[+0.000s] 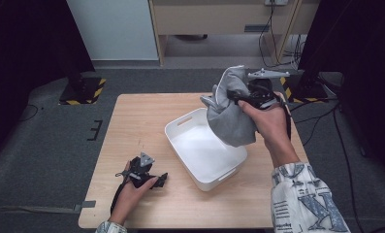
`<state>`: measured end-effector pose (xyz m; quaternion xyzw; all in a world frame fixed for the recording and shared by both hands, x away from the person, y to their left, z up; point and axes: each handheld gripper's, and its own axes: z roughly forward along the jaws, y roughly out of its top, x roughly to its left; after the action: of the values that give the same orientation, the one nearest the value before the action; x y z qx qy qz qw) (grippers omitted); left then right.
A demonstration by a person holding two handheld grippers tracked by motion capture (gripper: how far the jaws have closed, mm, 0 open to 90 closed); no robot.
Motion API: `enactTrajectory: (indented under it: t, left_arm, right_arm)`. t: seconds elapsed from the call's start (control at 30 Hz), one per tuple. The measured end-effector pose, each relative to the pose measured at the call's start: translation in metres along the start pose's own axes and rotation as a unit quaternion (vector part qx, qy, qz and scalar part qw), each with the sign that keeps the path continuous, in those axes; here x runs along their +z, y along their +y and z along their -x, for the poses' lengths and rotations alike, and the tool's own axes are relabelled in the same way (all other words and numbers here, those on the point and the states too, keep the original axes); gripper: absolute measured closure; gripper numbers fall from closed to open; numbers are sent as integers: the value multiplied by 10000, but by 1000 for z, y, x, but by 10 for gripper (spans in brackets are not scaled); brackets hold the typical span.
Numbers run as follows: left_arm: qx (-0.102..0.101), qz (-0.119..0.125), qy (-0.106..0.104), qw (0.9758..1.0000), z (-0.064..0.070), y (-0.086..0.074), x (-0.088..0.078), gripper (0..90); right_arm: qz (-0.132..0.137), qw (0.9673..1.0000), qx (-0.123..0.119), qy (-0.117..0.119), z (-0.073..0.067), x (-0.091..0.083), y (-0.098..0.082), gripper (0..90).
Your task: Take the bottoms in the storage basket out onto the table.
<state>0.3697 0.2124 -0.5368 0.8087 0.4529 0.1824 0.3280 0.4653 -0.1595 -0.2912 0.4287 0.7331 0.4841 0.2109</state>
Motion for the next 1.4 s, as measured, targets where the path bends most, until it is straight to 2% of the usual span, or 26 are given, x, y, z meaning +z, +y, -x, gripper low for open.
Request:
enactTrajectory:
  t: [0.3,0.47,0.83,1.17,1.4]
  left_arm:
    - [-1,3,0,10000,0,1,1,0]
    - [-1,4,0,10000,0,1,1,0]
    - [-2,17,1,10000,1,2,2,0]
    - [2,19,-3,10000,1,2,2,0]
    - [14,18,-9,10000,1,2,3,0]
  right_arm:
    - [106,9998,60,-167,17,-17,0,586]
    - [135,9996,68,-222,23,-20,0,586]
    - [210,9990,98,-394,43,-35,-9,585]
    - [198,9981,114,-575,63,-31,-23,585]
    - [161,9975,135,-681,70,-28,-27,585]
